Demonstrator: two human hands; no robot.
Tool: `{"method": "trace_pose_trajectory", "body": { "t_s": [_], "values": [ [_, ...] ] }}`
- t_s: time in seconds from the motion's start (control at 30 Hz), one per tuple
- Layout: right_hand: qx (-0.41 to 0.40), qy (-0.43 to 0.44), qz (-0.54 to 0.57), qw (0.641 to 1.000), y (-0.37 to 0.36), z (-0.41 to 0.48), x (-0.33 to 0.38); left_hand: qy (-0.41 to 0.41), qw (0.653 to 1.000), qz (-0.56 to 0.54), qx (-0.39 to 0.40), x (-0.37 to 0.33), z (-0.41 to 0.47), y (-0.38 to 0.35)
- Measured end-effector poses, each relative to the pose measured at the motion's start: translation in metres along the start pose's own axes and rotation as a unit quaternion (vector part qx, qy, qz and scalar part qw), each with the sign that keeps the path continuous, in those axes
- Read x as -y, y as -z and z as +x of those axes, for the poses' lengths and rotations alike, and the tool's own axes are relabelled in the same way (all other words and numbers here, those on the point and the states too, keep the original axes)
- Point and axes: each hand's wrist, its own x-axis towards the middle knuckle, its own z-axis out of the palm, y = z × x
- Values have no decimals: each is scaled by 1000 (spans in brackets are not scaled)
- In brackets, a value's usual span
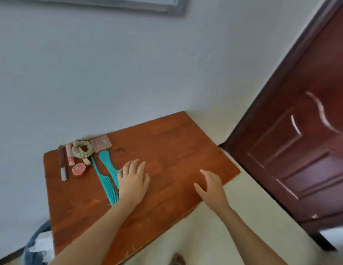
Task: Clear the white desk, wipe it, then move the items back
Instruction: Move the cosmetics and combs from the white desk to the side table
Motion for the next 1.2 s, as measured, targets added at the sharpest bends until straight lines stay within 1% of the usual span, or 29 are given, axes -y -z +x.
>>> {"method": "trace_pose_trajectory", "body": {
  "t_s": [0.07,0.17,0.27,0.37,0.43,0.5,0.6,0.67,0.77,1.0,1.1,1.2],
  "values": [
    [-49,-58,-22,997,13,-34,-7,-83,996,-2,38,-23,-1,-3],
    [-102,-117,-59,986,21,-99,-2,-224,971,15,85,-39,-24,-6],
    [-132,-164,-96,973,28,-169,11,-302,944,-1,132,-58,-57,-6],
    [-160,-228,-128,952,39,-249,19,-389,911,-17,138,-93,-102,-1],
    [-160,-267,-136,941,47,-289,17,-430,892,-22,139,-114,-126,-1],
    [-179,-315,-145,921,59,-340,18,-488,860,-28,147,-140,-156,3],
    [-205,-363,-173,892,73,-408,20,-550,818,-43,161,-174,-201,7],
    [-215,-388,-188,876,79,-451,20,-579,797,-41,167,-191,-234,7],
    [-217,-414,-200,861,87,-506,18,-602,778,-43,171,-212,-282,10],
    [-229,-437,-214,843,115,-636,14,-623,758,-81,176,-251,-403,34],
    [-233,-439,-221,839,128,-668,13,-631,747,-118,170,-262,-435,44],
    [-257,-443,-215,832,139,-706,17,-646,734,-138,160,-270,-469,51]
  ]
}}
